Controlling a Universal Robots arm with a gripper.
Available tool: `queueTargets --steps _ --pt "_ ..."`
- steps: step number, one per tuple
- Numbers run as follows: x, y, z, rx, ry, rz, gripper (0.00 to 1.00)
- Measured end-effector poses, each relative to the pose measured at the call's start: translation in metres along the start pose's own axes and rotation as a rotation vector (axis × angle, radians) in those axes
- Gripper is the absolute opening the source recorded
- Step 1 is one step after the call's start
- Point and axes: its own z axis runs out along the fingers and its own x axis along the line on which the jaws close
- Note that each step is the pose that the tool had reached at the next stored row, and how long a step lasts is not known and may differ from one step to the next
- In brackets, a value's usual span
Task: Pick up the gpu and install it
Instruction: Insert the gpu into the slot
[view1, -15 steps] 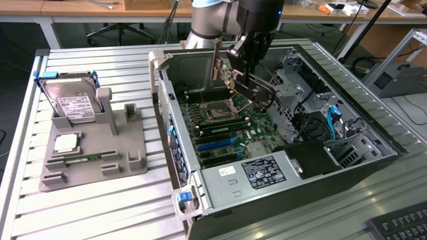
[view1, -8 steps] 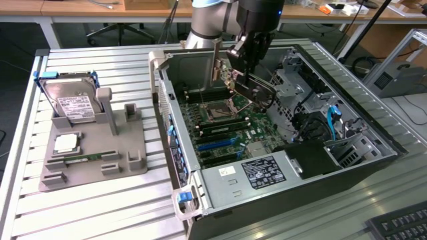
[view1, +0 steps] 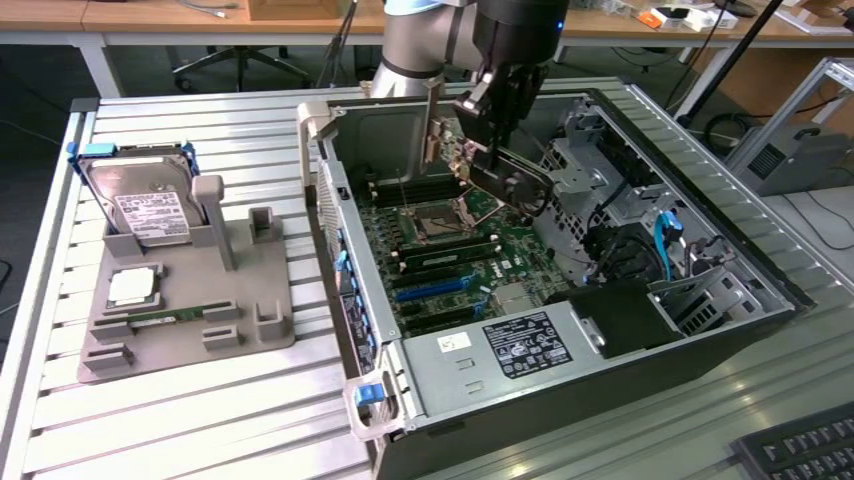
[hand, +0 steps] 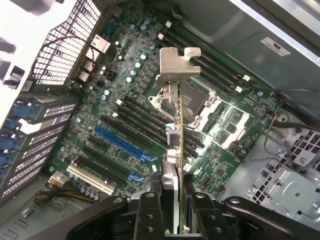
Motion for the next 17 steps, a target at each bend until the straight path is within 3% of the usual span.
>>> queueTargets --steps 17 --pt "0.0 0.0001 0.0007 0.0037 -0.0037 -0.063 0.27"
